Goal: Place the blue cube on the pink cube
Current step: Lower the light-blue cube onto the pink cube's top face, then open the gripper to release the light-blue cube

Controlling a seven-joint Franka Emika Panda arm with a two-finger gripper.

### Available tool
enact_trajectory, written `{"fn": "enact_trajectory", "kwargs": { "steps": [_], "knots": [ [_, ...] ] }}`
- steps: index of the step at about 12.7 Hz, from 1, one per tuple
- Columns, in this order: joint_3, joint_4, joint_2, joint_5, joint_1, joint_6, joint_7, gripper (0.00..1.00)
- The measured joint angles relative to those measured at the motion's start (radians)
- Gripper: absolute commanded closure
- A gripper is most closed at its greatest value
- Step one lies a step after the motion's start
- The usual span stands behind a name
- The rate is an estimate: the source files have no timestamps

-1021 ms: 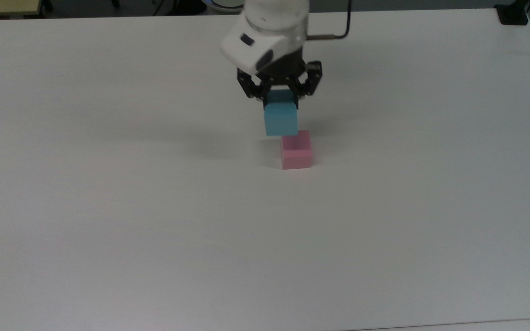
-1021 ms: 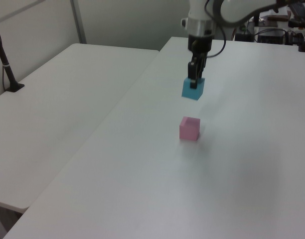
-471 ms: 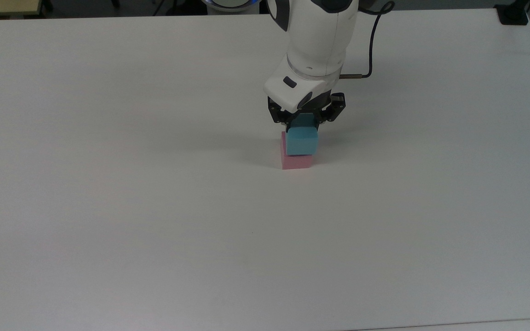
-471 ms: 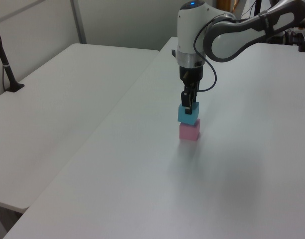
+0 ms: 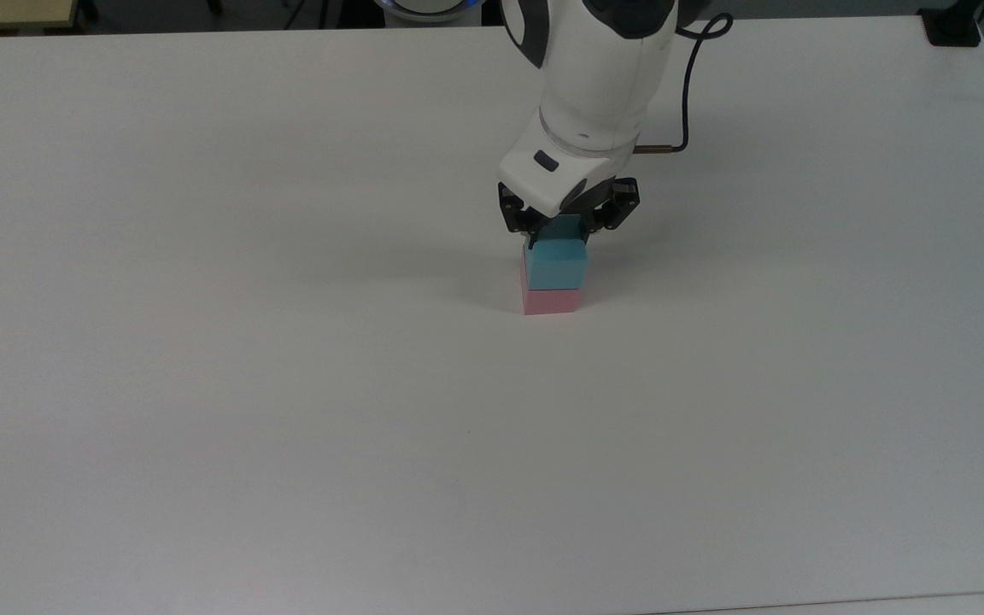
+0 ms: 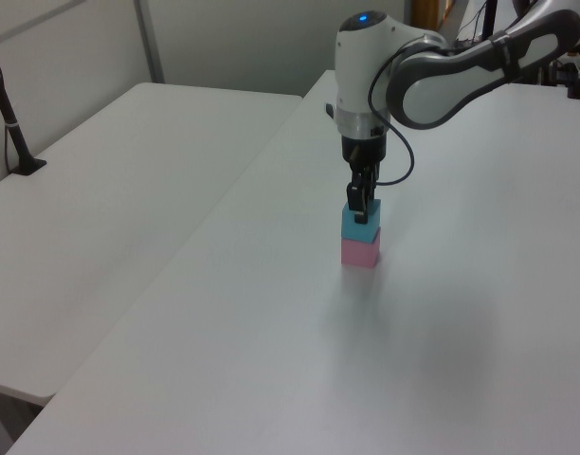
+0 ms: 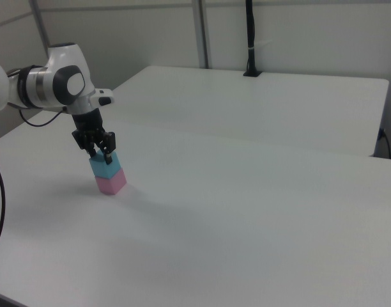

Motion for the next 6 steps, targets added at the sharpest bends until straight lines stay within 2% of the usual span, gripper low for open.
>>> {"fn": "enact_trajectory", "kwargs": {
  "steps": [1, 3, 6],
  "knots": [
    [0.000, 0.001, 0.001, -0.006, 0.005, 0.000, 0.000, 0.01],
    [0.000, 0.000, 0.002, -0.013, 0.006, 0.000, 0.000, 0.00],
    [0.000, -0.006, 0.005, -0.079, 0.022, -0.001, 0.010, 0.00]
  ]
}}
